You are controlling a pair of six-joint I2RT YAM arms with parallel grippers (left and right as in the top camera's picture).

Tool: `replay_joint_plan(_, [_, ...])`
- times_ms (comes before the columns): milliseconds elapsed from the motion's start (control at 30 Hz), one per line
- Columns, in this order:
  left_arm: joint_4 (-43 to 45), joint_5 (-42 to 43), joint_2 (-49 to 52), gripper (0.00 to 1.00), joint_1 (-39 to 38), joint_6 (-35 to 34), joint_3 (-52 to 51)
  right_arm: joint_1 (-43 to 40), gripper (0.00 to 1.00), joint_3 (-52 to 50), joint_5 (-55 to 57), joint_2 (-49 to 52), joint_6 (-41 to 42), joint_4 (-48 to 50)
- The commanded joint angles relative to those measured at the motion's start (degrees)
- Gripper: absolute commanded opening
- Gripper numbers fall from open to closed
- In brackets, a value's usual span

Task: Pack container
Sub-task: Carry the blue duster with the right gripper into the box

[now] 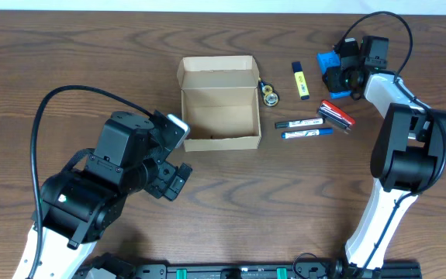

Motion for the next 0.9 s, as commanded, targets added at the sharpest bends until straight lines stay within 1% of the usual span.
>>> replay_joint_plan(0, [-0.1,0.2,0.0,0.95,0.2,-0.4,0.7,-0.1,0.37,0.6,1.2,-1.3,3.8,-2.8])
replay_joint_plan(100, [-0.1,0.2,0.0,0.95,0.2,-0.4,0.7,0.2,0.35,1.5,1.2,-5.3,3.8,-5.6])
replay_joint_plan(233, [-0.1,0.2,0.0,0.95,0.2,-0.4,0.7,1.0,0.34,2.5,0.7,-12.7,3.8,-9.8])
replay_joint_plan(300, [-0.1,0.2,0.0,0.95,0.2,-0.4,0.7,2.4,0.34,2.5,-0.2,-17.0,3.8,-11.9])
replay_joint_plan(400, [-0.1,0.2,0.0,0.95,0.2,-0.4,0.7,5.2,0.31,2.5,-0.6,-22.0,3.6,-14.3])
replay_joint_plan(533, [-0.1,0.2,0.0,0.95,0.2,-0.4,0.7,11.5,0.31,2.5,-1.0,-26.6,1.2,-16.9])
replay_joint_plan(633, [-0.1,0.2,0.0,0.95,0.2,-0.4,0.7,17.6,0.32,2.5,-3.0,-27.5,-2.1,-18.4])
replay_joint_plan(767, [-0.1,0.2,0.0,0.95,0.2,-0.4,0.7,25.0,0.32,2.5,-4.8,-27.0,-7.7,-21.0])
replay_joint_plan(867, [-0.1,0.2,0.0,0.95,0.2,-0.4,0.7,30.4,0.30,2.5,-4.8,-27.0,-13.5,-23.6])
